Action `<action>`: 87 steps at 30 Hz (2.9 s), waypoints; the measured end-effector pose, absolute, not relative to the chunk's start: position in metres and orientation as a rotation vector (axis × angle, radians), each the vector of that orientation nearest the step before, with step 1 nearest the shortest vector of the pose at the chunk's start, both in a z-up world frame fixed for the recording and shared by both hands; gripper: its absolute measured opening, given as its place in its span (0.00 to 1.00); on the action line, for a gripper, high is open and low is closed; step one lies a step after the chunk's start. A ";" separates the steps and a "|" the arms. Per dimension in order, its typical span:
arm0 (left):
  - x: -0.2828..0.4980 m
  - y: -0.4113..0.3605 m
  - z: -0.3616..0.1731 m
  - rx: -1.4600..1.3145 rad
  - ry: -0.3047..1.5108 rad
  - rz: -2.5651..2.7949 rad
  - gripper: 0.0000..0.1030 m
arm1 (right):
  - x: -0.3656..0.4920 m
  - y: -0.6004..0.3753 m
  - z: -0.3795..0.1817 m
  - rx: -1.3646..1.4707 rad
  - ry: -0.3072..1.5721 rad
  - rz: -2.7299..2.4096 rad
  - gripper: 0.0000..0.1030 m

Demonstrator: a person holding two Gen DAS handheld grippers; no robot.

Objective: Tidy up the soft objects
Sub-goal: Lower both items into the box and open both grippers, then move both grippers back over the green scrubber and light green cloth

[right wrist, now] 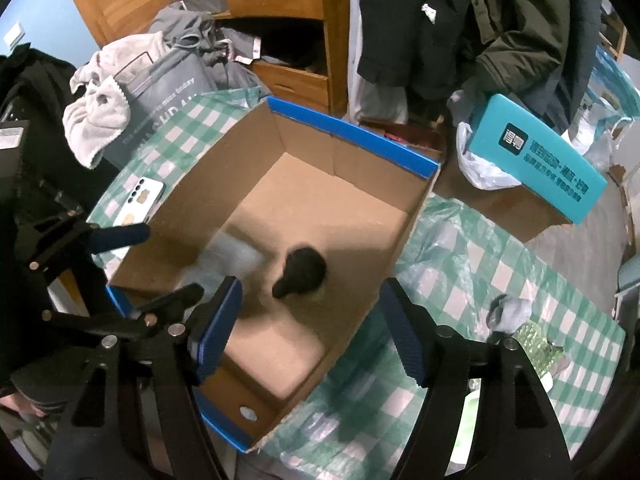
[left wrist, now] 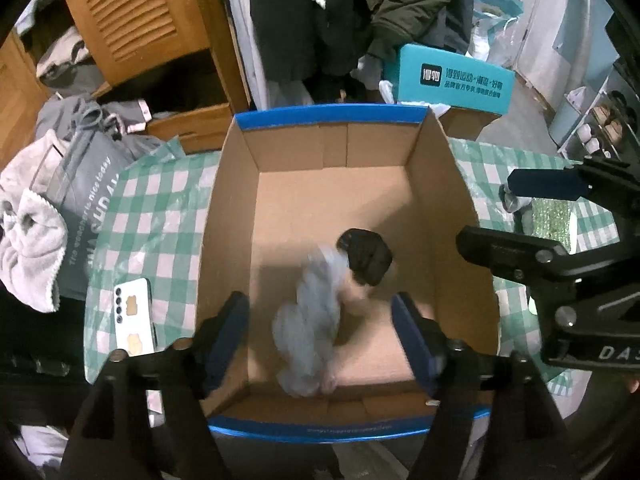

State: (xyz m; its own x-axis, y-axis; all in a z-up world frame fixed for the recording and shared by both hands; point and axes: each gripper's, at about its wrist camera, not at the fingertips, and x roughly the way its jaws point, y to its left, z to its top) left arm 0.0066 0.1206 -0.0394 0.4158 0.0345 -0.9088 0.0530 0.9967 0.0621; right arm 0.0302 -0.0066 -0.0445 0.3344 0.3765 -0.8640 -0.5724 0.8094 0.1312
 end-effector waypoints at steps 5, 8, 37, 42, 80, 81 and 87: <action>0.008 0.114 -0.039 0.103 1.143 -0.019 0.75 | 0.032 -0.020 -0.045 -0.192 1.059 0.598 0.70; 0.008 0.108 -0.039 0.114 1.149 -0.026 0.75 | 0.034 -0.030 -0.047 -0.177 1.062 0.584 0.70; 0.018 0.019 -0.043 0.205 1.182 -0.142 0.75 | 0.041 -0.152 -0.061 -0.043 1.081 0.420 0.70; 0.022 0.002 -0.045 0.202 1.195 -0.169 0.75 | 0.037 -0.178 -0.062 -0.009 1.077 0.386 0.70; 0.069 -0.148 -0.088 0.265 1.262 -0.301 0.77 | 0.034 -0.335 -0.122 0.155 1.161 0.129 0.71; 0.071 -0.151 -0.091 0.262 1.264 -0.302 0.77 | 0.033 -0.337 -0.123 0.159 1.165 0.128 0.71; 0.083 -0.173 -0.105 0.263 1.274 -0.305 0.77 | 0.032 -0.345 -0.126 0.174 1.169 0.125 0.71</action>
